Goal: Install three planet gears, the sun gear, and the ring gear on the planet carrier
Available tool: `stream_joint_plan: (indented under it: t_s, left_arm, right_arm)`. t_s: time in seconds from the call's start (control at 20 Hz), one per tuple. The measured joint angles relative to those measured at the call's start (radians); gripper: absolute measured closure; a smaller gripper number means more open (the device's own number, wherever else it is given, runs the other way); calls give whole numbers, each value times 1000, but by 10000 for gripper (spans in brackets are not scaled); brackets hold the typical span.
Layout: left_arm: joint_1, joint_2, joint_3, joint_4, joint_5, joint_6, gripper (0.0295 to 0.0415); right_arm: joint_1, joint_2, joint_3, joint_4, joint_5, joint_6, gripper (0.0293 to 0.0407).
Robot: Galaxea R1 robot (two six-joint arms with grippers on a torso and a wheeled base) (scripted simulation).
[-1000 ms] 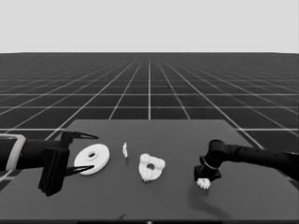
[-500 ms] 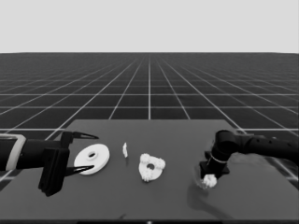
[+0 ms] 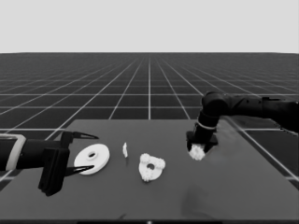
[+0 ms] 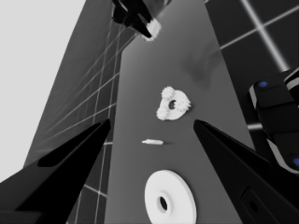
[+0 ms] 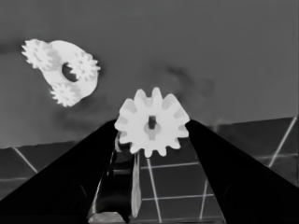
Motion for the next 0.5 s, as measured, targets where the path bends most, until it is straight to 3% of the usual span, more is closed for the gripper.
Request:
stream_joint_plan:
  t_s: [0.05, 0.15, 0.45, 0.5]
  left_arm:
    - [0, 0, 0, 0, 0, 0, 326]
    - [0, 0, 0, 0, 0, 0, 326]
    - [0, 0, 0, 0, 0, 0, 326]
    - [0, 0, 0, 0, 0, 0, 326]
  right_arm:
    - [-3, 257, -130, -2, 6, 65, 390]
    - [-6, 496, -376, -5, 3, 5, 390]
    - [-9, 613, -556, -7, -1, -72, 390]
    - [-123, 611, -547, -141, 28, -65, 390]
